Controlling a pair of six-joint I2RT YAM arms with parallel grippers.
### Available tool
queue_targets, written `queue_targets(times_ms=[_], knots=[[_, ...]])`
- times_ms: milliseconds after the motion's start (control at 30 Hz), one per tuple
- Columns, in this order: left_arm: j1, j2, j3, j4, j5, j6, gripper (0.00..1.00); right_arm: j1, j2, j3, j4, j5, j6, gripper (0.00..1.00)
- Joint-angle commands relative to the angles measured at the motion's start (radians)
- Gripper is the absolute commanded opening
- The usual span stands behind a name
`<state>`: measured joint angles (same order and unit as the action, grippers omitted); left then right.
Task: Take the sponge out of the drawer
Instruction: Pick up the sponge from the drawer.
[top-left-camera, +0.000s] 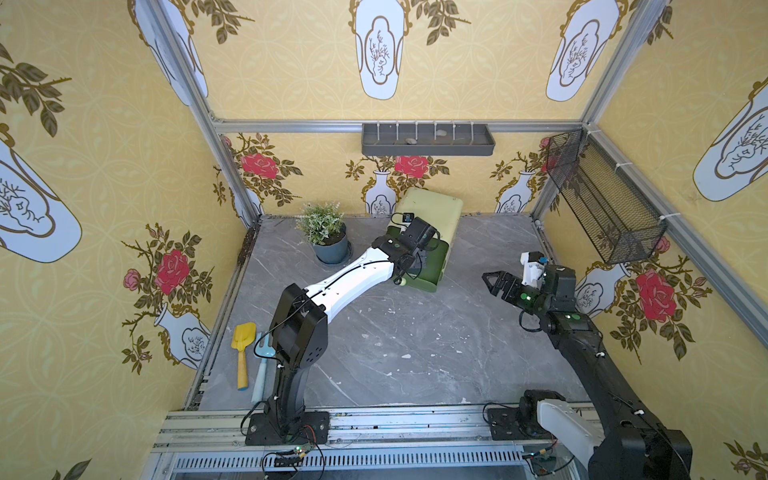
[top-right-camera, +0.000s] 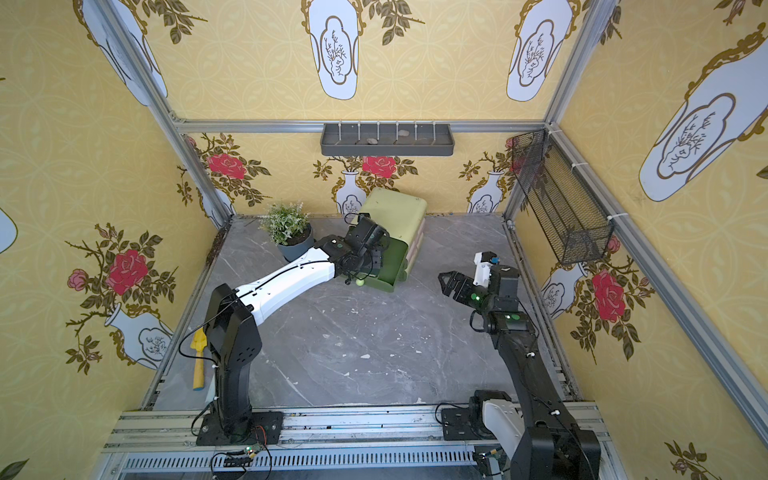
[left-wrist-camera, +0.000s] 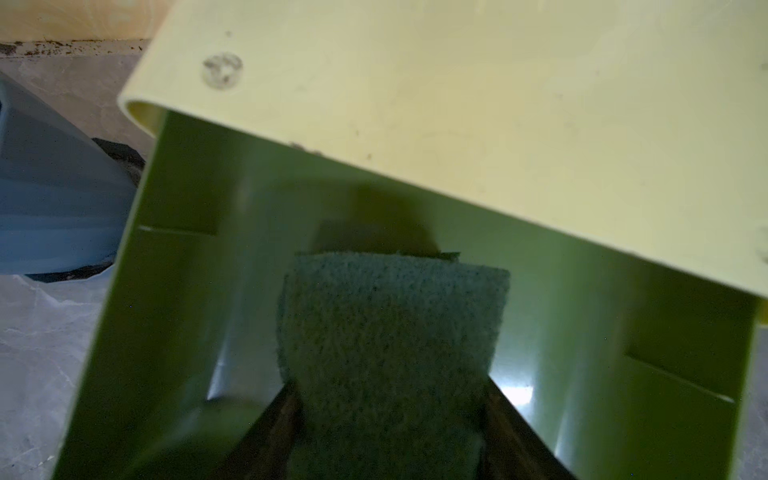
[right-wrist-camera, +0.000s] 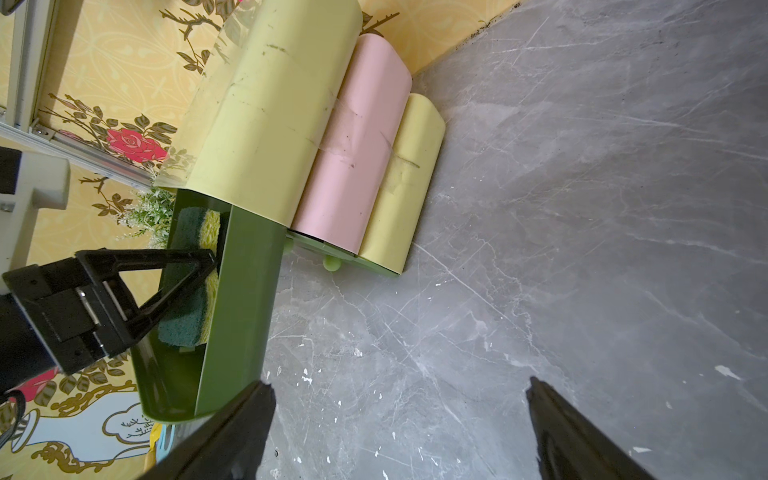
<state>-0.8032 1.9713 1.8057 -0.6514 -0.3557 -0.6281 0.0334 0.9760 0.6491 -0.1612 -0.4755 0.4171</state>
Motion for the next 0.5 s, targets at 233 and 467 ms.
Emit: queue_targets(times_ms=[233, 467], knots=[[0.001, -0.069, -0.031, 0.03, -0.017, 0.024, 0.56, 0.001, 0.006, -0.003, 0.014, 0.0, -0.01, 0.97], [-0.001, -0.126, -0.074, 0.031, -0.001, 0.024, 0.55, 0.0, 0.007, 0.0, 0.013, -0.002, -0.01, 0.98]])
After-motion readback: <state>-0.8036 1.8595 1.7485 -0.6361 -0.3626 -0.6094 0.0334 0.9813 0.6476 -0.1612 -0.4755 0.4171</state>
